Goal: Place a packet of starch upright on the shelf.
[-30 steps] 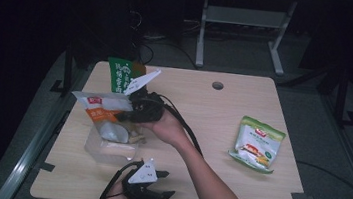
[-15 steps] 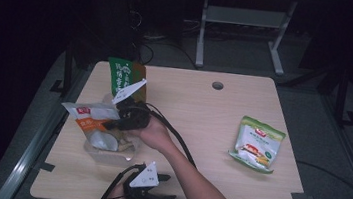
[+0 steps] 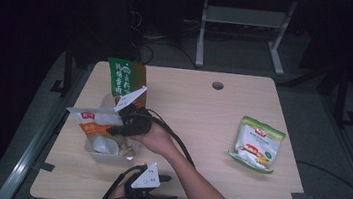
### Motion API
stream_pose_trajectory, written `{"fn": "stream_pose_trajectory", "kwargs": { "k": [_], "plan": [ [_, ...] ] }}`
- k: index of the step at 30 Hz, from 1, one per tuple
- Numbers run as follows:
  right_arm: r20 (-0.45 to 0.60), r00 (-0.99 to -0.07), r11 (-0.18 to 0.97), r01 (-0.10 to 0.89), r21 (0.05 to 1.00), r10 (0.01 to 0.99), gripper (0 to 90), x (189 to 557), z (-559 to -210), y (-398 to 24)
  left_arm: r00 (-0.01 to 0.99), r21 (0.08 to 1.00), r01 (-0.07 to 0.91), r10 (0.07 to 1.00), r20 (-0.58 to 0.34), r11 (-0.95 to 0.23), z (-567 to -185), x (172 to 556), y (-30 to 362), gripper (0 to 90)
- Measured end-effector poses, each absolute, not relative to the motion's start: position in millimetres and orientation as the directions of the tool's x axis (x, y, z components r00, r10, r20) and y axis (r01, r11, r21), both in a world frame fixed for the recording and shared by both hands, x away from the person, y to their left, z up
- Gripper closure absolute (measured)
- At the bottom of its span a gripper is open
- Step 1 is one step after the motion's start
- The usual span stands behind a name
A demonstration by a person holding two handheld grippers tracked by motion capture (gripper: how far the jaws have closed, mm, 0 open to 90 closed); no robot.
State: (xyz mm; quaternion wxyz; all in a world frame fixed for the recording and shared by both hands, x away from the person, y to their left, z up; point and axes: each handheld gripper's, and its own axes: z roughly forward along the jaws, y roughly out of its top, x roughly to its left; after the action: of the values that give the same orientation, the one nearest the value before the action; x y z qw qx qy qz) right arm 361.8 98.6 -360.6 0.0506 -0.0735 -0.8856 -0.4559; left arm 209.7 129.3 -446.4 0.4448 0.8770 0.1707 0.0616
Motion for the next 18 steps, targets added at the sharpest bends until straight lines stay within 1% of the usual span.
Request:
{"fn": "stream_pose_trajectory", "kwargs": {
  "k": [7,8,10,16,18],
  "plan": [
    [0.161,-0.983,0.579,0.181,0.795,0.087,89.3,361,-368,93,0.934,0.804,0.247,0.354,-0.049,-0.541,-447,209,127,38.9],
    [0.159,-0.984,0.590,0.179,0.787,0.085,89.3,360,-369,94,0.936,0.802,0.242,0.349,-0.044,-0.547,-447,209,127,38.9],
    [0.123,-0.990,0.636,0.139,0.759,0.071,89.2,357,-375,98,0.936,0.800,0.246,0.350,-0.048,-0.548,-448,209,126,38.8],
    [0.158,-0.984,0.614,0.173,0.770,0.078,89.1,359,-382,89,0.937,0.798,0.239,0.346,-0.041,-0.554,-448,209,126,38.8],
    [0.169,-0.983,0.628,0.178,0.758,0.075,88.7,359,-384,89,0.938,0.799,0.236,0.345,-0.038,-0.554,-448,210,126,38.8]
  ]
}}
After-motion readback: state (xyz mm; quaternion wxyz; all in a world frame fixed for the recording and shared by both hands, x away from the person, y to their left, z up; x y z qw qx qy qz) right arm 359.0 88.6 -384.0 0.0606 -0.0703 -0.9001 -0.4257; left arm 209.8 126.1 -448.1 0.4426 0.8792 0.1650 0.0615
